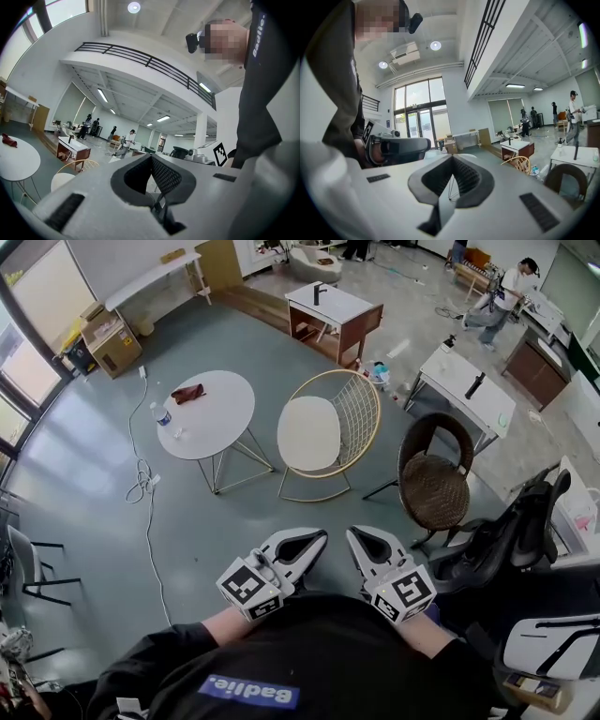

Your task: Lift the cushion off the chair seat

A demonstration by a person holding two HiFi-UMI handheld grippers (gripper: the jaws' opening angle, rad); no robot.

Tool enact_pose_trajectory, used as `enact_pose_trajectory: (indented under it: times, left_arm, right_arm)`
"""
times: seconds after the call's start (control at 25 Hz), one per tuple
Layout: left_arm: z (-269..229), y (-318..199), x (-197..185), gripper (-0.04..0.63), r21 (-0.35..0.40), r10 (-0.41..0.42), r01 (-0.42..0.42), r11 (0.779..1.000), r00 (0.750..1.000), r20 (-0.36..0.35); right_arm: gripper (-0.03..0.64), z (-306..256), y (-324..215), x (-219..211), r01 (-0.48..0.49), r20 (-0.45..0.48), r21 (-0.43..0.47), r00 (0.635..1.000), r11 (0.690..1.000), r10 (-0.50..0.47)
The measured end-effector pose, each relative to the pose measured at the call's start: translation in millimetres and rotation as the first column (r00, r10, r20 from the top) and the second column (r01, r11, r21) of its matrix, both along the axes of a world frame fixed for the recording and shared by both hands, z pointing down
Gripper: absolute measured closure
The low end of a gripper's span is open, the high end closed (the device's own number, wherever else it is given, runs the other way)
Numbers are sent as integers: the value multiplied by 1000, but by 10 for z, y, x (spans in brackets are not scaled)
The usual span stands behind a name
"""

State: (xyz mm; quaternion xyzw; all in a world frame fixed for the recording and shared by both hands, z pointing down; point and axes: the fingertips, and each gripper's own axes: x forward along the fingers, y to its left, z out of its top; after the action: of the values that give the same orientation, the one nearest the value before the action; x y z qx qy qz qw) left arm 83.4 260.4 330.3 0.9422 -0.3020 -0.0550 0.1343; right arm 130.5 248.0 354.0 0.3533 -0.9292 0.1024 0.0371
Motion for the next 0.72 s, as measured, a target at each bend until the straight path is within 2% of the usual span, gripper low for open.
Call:
enact_pose_trajectory:
  times: [0.24, 0.48, 0.72]
  left_arm:
    - [120, -715, -248, 580, -12, 24, -24, 1000, 1000, -3]
    - [195, -1494, -570, 580, -20, 81, -82, 996, 997, -7]
    - [215, -2113, -913, 580, -26, 134, -134, 991, 991, -14]
  right_arm:
    - [591, 83, -658, -225, -31, -27, -13, 999, 999, 30]
    - [591, 96, -1442, -513, -98, -44, -42, 994, 994, 96]
    - [591, -6, -2017, -821, -148, -77, -21, 986, 989, 146]
